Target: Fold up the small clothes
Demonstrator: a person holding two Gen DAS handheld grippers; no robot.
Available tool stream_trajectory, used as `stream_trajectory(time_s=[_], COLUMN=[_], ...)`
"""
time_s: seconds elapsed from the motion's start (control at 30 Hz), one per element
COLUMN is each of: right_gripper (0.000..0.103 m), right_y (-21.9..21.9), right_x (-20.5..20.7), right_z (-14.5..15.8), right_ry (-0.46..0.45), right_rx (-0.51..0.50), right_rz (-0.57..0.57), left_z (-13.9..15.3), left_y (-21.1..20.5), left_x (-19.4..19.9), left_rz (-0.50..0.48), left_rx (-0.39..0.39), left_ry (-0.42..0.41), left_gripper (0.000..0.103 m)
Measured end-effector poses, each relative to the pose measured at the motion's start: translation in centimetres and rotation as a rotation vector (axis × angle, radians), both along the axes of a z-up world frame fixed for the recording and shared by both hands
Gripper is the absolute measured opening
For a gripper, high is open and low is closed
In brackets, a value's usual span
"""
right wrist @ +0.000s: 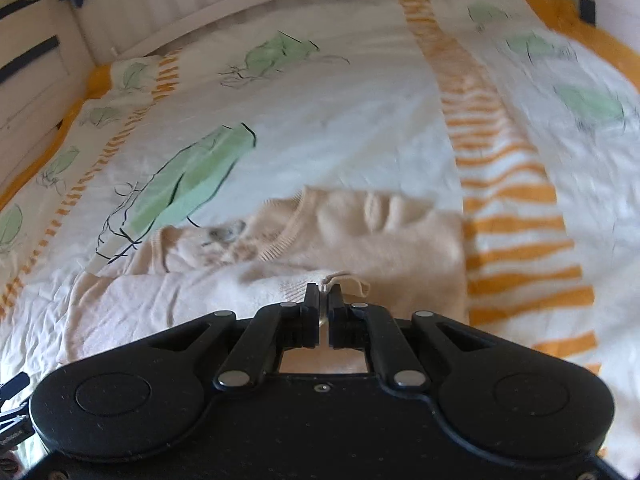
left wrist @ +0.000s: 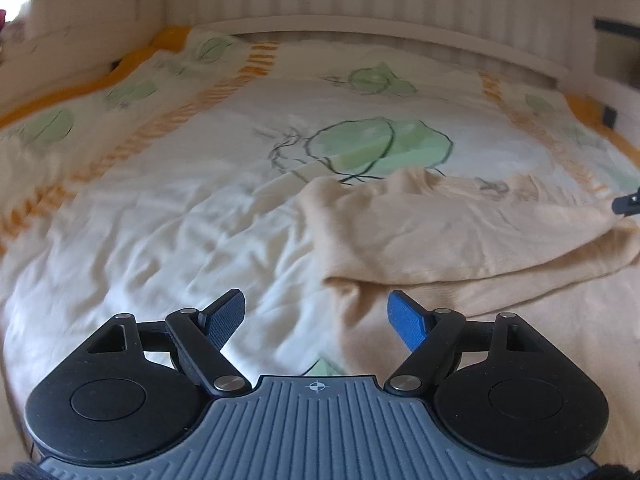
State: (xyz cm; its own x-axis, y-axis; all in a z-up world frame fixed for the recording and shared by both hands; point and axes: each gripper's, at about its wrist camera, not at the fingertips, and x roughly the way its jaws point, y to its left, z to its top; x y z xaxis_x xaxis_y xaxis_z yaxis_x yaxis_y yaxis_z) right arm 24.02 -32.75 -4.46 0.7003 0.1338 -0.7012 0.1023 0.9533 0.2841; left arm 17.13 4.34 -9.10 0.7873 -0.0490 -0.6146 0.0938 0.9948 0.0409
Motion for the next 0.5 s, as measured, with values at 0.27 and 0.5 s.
stream_trajectory(time_s=[0.27, 0.5], right_gripper=[0.009, 0.009], right_y=[-1.2, -1.1], right_x=[-1.5, -1.5], right_z=[-1.5, -2.0], right_ry=[-0.001, 0.009], right_rx=[0.031, 0.046], right_rz=[0.007, 0.012], left_z=[-2.6, -3.5], left_y=[-2.1, 0.9], left_x=[3.3, 4.2], left_rz=[0.021, 0.152], left_rx=[0.126, 0.003], left_ry=[0.04, 0.06], left_gripper=[0.077, 0.081])
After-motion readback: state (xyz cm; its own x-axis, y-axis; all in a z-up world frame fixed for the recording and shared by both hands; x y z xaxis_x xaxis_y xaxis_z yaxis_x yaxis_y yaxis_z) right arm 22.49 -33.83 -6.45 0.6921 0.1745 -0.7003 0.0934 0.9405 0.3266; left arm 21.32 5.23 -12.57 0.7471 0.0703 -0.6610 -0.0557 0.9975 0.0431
